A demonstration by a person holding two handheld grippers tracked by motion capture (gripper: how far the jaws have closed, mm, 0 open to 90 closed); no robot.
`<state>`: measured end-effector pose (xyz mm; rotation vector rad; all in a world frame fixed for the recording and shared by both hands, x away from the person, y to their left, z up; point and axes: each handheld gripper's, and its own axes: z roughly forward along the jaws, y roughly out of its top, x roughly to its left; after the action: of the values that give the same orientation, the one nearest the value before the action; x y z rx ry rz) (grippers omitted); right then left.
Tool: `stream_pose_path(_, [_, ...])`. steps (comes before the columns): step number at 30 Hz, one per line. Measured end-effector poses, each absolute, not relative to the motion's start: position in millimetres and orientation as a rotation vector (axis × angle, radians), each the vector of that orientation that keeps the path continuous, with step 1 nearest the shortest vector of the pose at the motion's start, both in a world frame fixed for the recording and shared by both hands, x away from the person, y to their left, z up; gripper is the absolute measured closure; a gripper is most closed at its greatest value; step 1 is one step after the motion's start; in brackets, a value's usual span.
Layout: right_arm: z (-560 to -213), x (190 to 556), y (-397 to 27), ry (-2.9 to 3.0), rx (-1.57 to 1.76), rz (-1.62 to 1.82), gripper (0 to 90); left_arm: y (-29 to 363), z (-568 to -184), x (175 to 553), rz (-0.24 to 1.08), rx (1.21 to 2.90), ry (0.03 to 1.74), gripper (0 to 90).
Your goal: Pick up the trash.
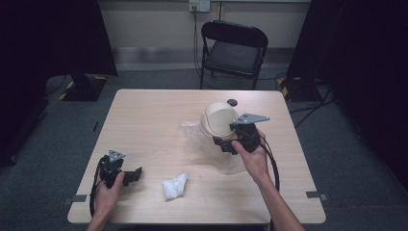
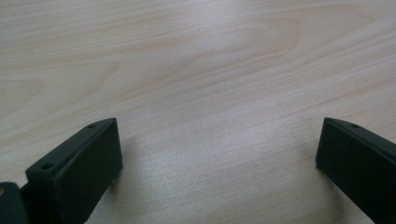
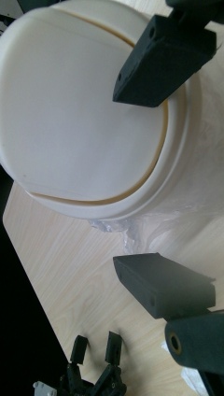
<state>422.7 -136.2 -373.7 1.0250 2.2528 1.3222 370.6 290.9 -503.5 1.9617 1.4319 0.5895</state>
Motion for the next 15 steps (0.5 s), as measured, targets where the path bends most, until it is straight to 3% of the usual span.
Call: stream_pose_path(15, [-383,438,-120,2.286,1.034,1.279,15.5,291,-504,371,0.589,1.962,1.432,0.0])
